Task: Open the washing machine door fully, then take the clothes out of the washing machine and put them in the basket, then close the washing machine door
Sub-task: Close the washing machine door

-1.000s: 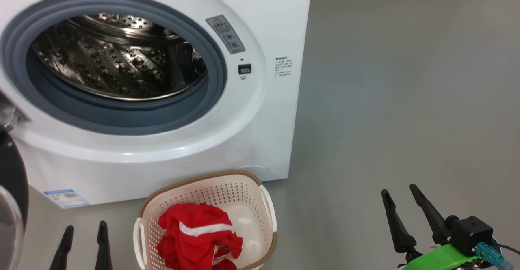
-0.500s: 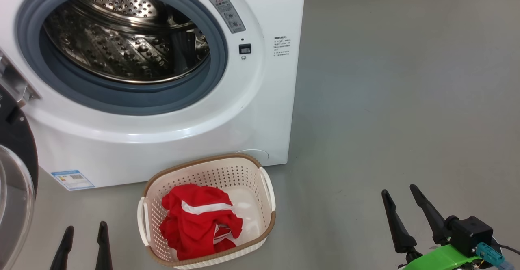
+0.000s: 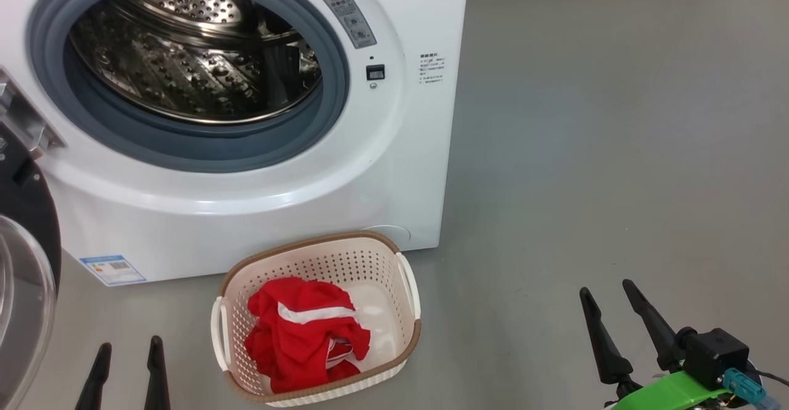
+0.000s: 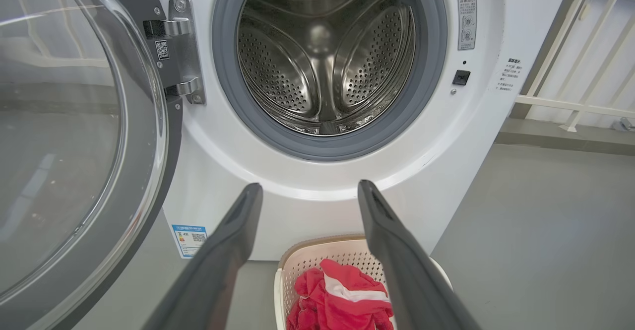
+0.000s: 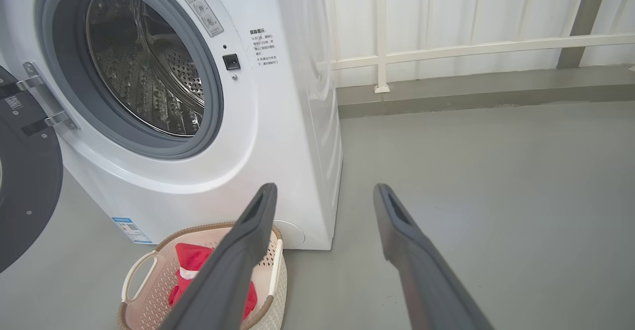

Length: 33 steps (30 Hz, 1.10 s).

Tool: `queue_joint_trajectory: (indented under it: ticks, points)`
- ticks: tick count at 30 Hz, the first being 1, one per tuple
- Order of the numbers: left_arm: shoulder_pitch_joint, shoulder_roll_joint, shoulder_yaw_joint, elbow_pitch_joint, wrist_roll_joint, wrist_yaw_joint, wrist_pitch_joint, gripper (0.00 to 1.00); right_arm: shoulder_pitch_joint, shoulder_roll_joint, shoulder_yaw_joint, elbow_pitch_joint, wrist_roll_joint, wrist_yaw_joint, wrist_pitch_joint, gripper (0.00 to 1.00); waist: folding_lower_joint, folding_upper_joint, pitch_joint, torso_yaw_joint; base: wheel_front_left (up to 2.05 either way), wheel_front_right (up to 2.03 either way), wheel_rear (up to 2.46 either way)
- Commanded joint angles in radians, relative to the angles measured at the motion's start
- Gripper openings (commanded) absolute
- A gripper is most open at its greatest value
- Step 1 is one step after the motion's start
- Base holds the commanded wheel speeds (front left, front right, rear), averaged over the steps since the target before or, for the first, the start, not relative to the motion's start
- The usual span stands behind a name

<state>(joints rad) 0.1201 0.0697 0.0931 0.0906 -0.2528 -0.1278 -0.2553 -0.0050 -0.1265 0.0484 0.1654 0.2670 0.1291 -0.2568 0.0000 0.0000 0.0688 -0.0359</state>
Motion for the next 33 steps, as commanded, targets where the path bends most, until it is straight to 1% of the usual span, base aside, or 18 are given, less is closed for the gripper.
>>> queue_joint_trajectory:
  ticks: [1, 7, 12, 20, 32, 33]
  points:
    - [-0.022, 0.014, 0.036, -0.025, -0.005, -0.003, -0.006, 1.0, -0.008, -0.012, 0.018, -0.026, 0.012, 0.002, -0.005, 1.0, 0.0, 0.0, -0.001, 0.002, 0.0, 0.0, 0.0]
    - [-0.024, 0.006, 0.038, -0.02, -0.003, -0.003, -0.006, 1.0, -0.008, -0.014, 0.014, -0.025, 0.012, 0.002, -0.005, 1.0, 0.0, 0.0, -0.005, 0.022, 0.0, 0.0, 0.0]
    - [-0.023, -0.002, 0.04, -0.007, 0.005, -0.003, -0.006, 1.0, -0.005, -0.019, 0.018, -0.022, 0.013, 0.002, -0.005, 1.0, 0.0, 0.0, -0.007, 0.063, 0.0, 0.0, 0.0]
    - [-0.017, -0.014, 0.052, 0.004, 0.007, -0.003, -0.006, 1.0, -0.014, -0.027, 0.034, -0.014, 0.015, 0.002, -0.005, 1.0, 0.0, 0.0, -0.013, 0.158, 0.0, 0.0, 0.0]
    - [-0.002, -0.019, 0.034, 0.016, 0.003, -0.003, -0.006, 1.0, -0.023, -0.034, 0.051, 0.002, 0.022, 0.002, -0.005, 1.0, 0.0, 0.0, -0.03, 0.329, 0.0, 0.0, 0.0]
    - [-0.002, -0.019, 0.034, 0.016, 0.003, -0.003, -0.006, 1.0, -0.023, -0.034, 0.051, 0.002, 0.022, 0.002, -0.005, 1.0, 0.0, 0.0, -0.03, 0.329, 0.0, 0.0, 0.0]
